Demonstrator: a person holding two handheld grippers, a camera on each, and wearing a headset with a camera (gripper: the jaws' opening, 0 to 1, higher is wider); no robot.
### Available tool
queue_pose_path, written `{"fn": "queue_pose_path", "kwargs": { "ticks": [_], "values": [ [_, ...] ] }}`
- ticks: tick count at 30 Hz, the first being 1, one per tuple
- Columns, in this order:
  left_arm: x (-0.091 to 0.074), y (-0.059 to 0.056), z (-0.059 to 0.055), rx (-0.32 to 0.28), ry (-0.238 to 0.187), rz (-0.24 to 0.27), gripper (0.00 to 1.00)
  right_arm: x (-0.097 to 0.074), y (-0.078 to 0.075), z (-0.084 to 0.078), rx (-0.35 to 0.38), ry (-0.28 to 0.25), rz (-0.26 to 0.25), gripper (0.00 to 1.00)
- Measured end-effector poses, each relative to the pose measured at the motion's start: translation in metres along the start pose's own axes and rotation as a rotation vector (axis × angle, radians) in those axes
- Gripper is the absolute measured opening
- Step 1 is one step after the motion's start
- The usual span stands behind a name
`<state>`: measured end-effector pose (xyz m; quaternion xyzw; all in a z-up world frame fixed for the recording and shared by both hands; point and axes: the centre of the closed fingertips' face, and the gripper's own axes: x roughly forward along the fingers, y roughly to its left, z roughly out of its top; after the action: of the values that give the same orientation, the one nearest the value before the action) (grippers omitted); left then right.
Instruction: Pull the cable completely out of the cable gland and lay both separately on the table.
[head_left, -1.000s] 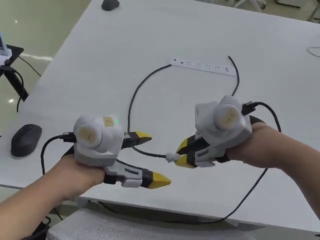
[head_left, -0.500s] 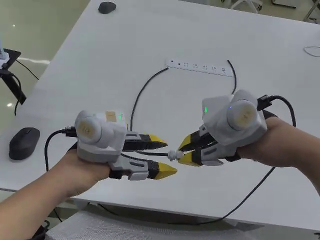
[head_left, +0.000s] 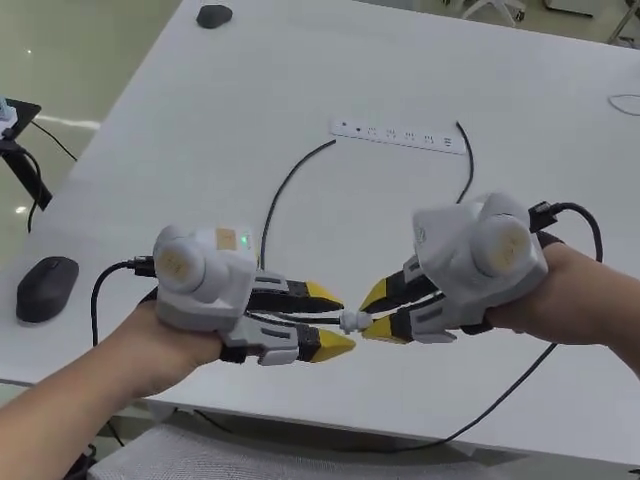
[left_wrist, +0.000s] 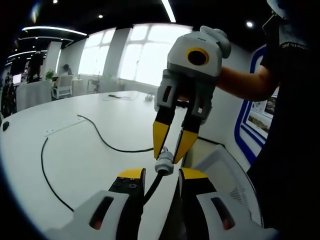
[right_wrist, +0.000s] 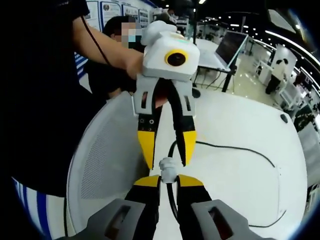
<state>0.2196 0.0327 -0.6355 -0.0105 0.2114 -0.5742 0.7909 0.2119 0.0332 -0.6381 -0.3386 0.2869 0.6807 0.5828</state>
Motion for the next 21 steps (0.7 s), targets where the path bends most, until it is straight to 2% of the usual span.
{"fn": "queue_pose_path", "kwargs": {
  "ticks": [3, 7, 16, 20, 21],
  "values": [
    [-0.001, 0.0, 0.0024, -0.012, -0.014, -0.003, 0.24, 0.0008, 0.0011, 0.0009, -0.007, -0.004, 0.003, 0.06],
    [-0.0016, -0.0022, 0.0002, 0.007, 0.001, -0.015, 0.18, 0.0021, 0.0022, 0.0011, -0.02, -0.003, 0.008, 0.06],
    [0.0006, -0.0045, -0.002, 0.014, 0.002, -0.026, 0.16, 0.0041, 0.0034, 0.0005, -0.039, -0.007, 0.011, 0.06],
    [-0.0005, -0.0038, -0.0017, 0.024, 0.001, -0.014, 0.16, 0.0041, 0.003, 0.0008, -0.073, -0.032, 0.004, 0.07],
    [-0.0016, -0.0023, -0.0006, 0.027, -0.001, -0.007, 0.16, 0.0037, 0.001, 0.0027, -0.089, -0.056, -0.01, 0.07]
  ]
}}
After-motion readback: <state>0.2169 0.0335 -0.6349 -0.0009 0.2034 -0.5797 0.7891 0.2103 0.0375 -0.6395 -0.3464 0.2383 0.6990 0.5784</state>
